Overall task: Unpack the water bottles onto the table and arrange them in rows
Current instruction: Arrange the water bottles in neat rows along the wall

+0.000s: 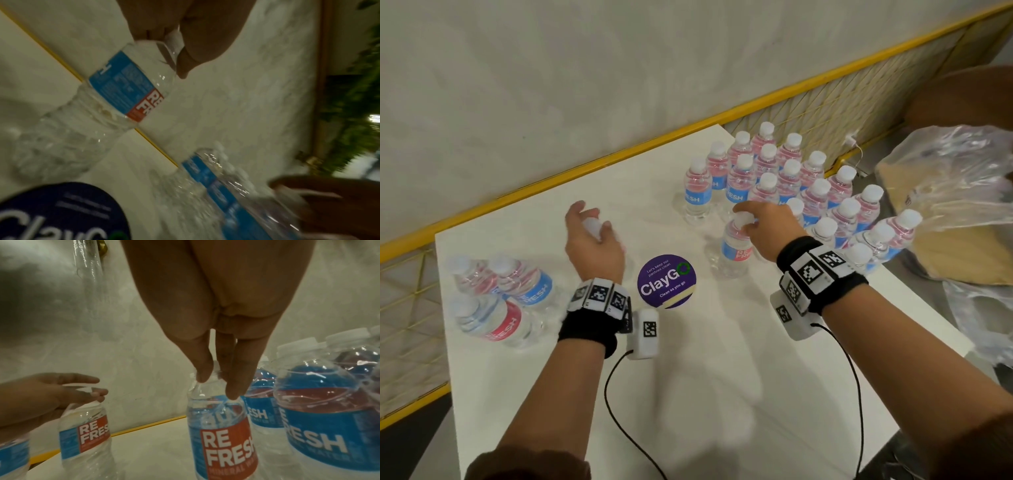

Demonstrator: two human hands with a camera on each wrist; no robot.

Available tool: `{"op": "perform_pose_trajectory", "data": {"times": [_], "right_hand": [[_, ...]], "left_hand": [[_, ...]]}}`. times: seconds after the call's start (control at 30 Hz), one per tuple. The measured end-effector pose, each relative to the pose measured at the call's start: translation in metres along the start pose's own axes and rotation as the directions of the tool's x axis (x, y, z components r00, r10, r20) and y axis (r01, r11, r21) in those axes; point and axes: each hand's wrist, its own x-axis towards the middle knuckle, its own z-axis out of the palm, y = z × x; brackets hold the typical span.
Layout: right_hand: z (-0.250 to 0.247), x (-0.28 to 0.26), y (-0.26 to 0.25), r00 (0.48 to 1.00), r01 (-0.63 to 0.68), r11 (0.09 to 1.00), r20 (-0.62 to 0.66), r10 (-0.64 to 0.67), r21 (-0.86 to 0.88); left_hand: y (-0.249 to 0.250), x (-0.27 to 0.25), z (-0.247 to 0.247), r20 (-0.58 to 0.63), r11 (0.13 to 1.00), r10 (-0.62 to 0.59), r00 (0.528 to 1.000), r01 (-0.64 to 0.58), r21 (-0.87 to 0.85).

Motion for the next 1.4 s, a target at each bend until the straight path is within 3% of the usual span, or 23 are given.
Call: {"op": "perform_pose_trajectory", "data": {"times": [0.13,0.23,0.37,0.47,0.57,0.67,0.7,0.77,0.83,0.87,0.93,1.03,1.13,1.2,1.4], "right_hand": [[-0.002,0.003,0.002,1.0,0.015,1.0,0.023,-0.015,0.011],[0.0,-0.007,0.005,0.999,0.017,1.0,0.026,-0.018,0.026],[0.007,-0.035,0.014,0.976,0.005,0.988,-0.216,0.029,0.155],[0.009,-0.058,0.023,0.994,-0.018,0.976,-0.099,0.04,0.216],[0.011,-0.076,0.026,0.997,0.036,0.957,-0.082,-0.013,0.288],[0.01,-0.085,0.024,0.995,0.074,0.948,-0.083,-0.051,0.308],[0.01,-0.087,0.023,0.994,0.085,0.953,-0.087,-0.062,0.29],[0.011,-0.087,0.016,0.99,0.12,0.964,-0.098,-0.1,0.239],[0.015,-0.086,0.009,0.988,0.152,0.97,-0.058,-0.144,0.19],[0.018,-0.085,0.006,0.987,0.159,0.976,-0.014,-0.159,0.147],[0.023,-0.083,0.002,0.985,0.161,0.986,0.052,-0.163,0.04],[0.019,-0.08,0.003,0.991,0.134,0.991,0.019,-0.135,0.01],[0.011,-0.078,0.012,0.994,0.105,0.994,0.012,-0.105,-0.015],[0.005,-0.075,0.018,0.997,0.077,0.996,0.012,-0.077,-0.038],[-0.009,-0.059,0.031,1.0,0.004,1.0,0.03,-0.003,-0.031]], "left_hand": [[0.023,-0.035,0.022,0.286,0.991,0.099,0.953,-0.068,-0.116],[0.037,-0.064,0.035,0.525,0.985,0.153,0.837,-0.086,-0.15],[0.045,-0.098,0.046,0.727,0.986,0.166,0.666,-0.091,-0.142],[0.05,-0.114,0.054,0.783,0.978,0.205,0.588,-0.103,-0.179],[0.052,-0.12,0.057,0.792,0.974,0.224,0.568,-0.095,-0.208],[0.048,-0.116,0.053,0.796,0.951,0.237,0.557,0.034,-0.307],[0.048,-0.113,0.051,0.784,0.937,0.216,0.582,0.103,-0.334],[0.048,-0.103,0.052,0.719,0.902,0.131,0.683,0.218,-0.372],[0.047,-0.09,0.062,0.619,0.93,0.053,0.784,0.188,-0.317],[0.045,-0.082,0.07,0.598,0.96,0.033,0.801,0.141,-0.241],[0.042,-0.067,0.087,0.661,0.992,-0.002,0.75,0.087,-0.095],[0.036,-0.055,0.105,0.824,0.998,-0.011,0.566,0.055,-0.025],[0.018,-0.057,0.121,0.925,0.998,-0.015,0.379,-0.056,0.039],[0.0,-0.059,0.13,0.927,0.992,-0.038,0.372,-0.1,0.08],[-0.017,-0.057,0.141,0.874,0.999,-0.038,0.485,-0.002,0.045]]}}
